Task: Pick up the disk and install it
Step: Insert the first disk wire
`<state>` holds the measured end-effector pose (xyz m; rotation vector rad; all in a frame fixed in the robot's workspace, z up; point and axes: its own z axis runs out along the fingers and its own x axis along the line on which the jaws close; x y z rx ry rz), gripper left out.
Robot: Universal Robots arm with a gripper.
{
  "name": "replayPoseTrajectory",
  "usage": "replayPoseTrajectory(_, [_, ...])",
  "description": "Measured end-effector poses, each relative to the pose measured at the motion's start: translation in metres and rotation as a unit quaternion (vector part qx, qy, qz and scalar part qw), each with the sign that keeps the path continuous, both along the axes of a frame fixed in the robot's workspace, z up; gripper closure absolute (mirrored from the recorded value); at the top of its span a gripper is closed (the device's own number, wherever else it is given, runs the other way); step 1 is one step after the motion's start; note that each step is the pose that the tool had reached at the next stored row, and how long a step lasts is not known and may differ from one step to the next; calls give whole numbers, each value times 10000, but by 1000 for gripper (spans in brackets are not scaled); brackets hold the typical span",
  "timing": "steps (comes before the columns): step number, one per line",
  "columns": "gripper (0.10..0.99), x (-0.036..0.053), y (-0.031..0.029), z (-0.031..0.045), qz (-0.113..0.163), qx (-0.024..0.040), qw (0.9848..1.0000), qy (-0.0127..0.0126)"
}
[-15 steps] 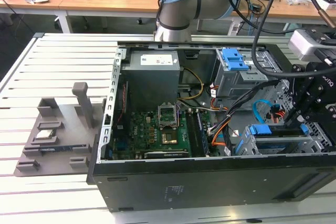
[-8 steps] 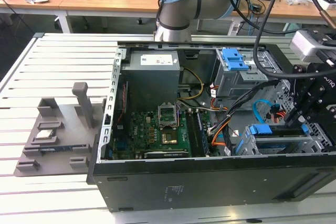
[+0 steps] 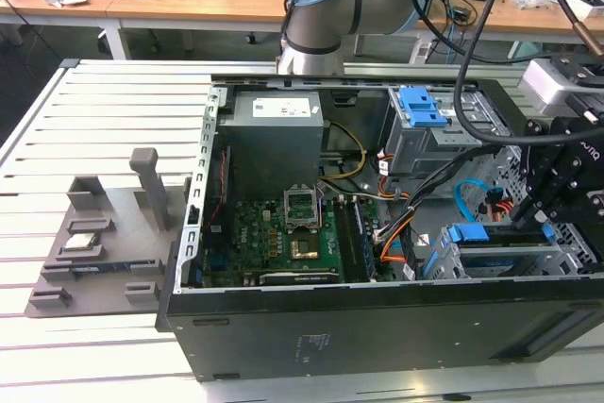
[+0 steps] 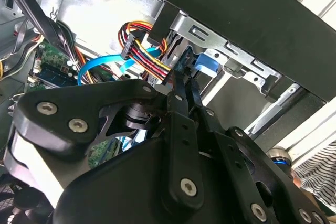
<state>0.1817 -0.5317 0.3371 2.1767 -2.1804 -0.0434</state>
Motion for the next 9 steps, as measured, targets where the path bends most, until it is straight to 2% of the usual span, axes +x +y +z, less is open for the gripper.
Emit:
replayPoseTrajectory(1, [906,0,0,0,0,-1,10000,1])
replayPoseTrajectory(2, [843,0,0,1,0,-4,10000,1])
replayPoseTrajectory(3, [843,0,0,15,0,-4,10000,1])
replayPoseTrajectory(5, [843,-1,5,93,0,-5,10000,1])
replayPoseTrajectory(6, [843,-1,20,149,-1,-4,10000,1])
replayPoseTrajectory(9, [843,-1,78,232,-1,-4,10000,1])
